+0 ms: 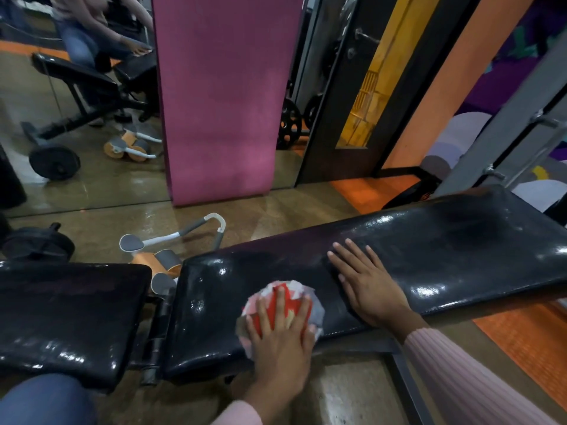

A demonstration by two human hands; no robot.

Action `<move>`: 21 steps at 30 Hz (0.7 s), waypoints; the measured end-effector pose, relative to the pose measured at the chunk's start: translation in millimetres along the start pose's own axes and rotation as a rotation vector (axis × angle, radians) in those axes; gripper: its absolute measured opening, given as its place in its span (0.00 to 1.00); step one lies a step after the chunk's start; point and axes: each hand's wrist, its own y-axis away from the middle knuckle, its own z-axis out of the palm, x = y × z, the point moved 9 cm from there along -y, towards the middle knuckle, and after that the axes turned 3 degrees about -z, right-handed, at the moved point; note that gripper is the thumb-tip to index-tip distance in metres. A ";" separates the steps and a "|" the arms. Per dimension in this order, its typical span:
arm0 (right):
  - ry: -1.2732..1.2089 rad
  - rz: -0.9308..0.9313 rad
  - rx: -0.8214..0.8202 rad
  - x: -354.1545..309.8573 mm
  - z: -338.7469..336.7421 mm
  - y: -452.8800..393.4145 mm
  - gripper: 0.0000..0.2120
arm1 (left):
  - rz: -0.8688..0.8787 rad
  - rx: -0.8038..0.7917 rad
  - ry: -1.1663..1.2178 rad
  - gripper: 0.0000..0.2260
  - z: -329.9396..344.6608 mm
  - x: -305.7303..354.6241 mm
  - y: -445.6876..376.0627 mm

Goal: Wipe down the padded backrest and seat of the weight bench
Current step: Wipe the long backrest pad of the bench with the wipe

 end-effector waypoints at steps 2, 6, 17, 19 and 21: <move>-0.003 -0.005 -0.004 -0.6 0.2 0.7 0.24 | 0.048 0.008 -0.003 0.22 -3.2 18.8 -6.1; 0.001 -0.007 -0.018 -0.5 0.9 1.0 0.24 | -0.025 -0.124 0.083 0.23 -8.7 6.4 -55.1; 0.012 -0.008 -0.032 0.1 3.3 0.2 0.25 | 0.033 -0.044 0.028 0.22 -6.3 27.0 -11.3; 0.004 -0.010 -0.031 -0.7 2.6 0.4 0.25 | -0.028 -0.120 0.084 0.22 -5.8 19.4 -28.4; 0.002 -0.002 -0.027 -1.3 0.8 0.9 0.25 | -0.113 -0.148 0.119 0.22 -10.7 -7.5 -41.4</move>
